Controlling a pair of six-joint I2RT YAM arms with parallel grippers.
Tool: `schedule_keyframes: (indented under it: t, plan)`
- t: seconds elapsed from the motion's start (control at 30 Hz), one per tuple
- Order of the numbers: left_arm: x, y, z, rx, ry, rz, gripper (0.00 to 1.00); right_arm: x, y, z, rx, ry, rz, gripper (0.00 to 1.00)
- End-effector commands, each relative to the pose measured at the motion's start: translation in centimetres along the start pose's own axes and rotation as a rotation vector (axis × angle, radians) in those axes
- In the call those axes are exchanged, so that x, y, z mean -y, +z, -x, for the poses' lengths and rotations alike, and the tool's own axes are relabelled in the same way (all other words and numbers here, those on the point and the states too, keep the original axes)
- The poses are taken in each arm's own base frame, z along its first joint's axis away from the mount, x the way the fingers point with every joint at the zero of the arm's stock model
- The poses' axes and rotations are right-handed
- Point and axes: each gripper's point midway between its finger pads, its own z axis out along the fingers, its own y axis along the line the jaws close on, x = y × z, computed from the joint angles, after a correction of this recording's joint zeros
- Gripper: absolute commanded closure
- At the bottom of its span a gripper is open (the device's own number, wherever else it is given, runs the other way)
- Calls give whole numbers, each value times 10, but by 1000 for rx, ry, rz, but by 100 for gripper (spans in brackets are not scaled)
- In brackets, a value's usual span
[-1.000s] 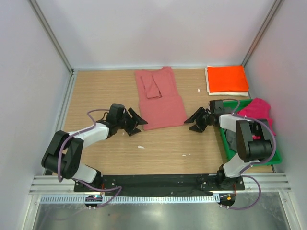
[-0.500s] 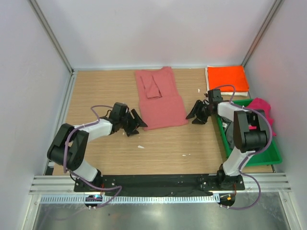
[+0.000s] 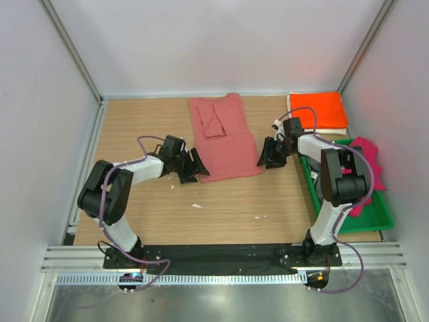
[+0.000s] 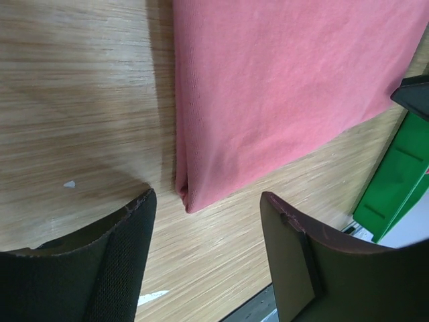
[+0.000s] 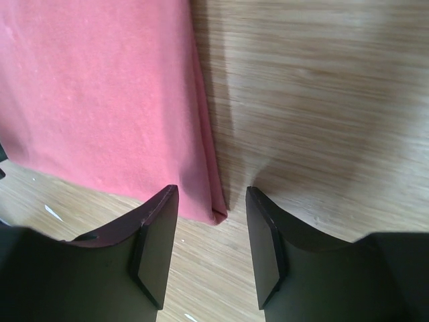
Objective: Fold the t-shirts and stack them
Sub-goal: Fold the tshirt
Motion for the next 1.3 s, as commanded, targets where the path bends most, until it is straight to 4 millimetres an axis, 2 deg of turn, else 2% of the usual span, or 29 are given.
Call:
schedule_keyframes:
  t: [0.0, 0.17, 0.6, 0.77, 0.8, 0.93, 1.1, 1.27]
  plan:
    - [-19, 10, -7, -29, 24, 61, 35, 12, 17, -18, -77, -90, -32, 49]
    - [-24, 11, -6, -22, 31, 84, 35, 5, 28, -27, -112, -134, -47, 50]
    - [-40, 26, -1, -31, 44, 135, 38, 6, 35, -35, -139, -129, -38, 50]
    - [-48, 26, -1, -26, 38, 175, 39, 4, 37, -35, -138, -119, -19, 50]
    - [-54, 25, -3, -31, 32, 209, 39, 3, 38, -37, -144, -117, -20, 50]
    - [-62, 18, -3, -21, 45, 252, 36, 5, 37, -37, -143, -121, -32, 50]
    - [-58, 34, -9, -61, 26, 198, 36, 3, 43, -44, -162, -99, -3, 50]
    - [-62, 39, -16, -72, 4, 180, 37, -8, 48, -53, -179, -97, 51, 51]
